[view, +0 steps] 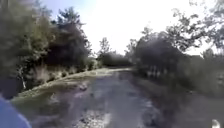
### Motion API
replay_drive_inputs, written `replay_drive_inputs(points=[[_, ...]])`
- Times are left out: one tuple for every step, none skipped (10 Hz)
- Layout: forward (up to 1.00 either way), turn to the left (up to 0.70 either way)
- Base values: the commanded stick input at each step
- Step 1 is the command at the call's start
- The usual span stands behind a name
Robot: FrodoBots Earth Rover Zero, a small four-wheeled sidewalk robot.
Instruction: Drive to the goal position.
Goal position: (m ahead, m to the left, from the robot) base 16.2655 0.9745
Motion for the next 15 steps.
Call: replay_drive_inputs(points=[[1.0,0.0],[1.0,0.0],[1.0,0.0],[1.0,0.0],[1.0,0.0],[1.0,0.0],[1.0,0.0],[1.0,0.0],[1.0,0.0],[1.0,0.0],[1.0,0.0],[1.0,0.0],[1.0,0.0],[1.0,0.0],[1.0,0.0]])
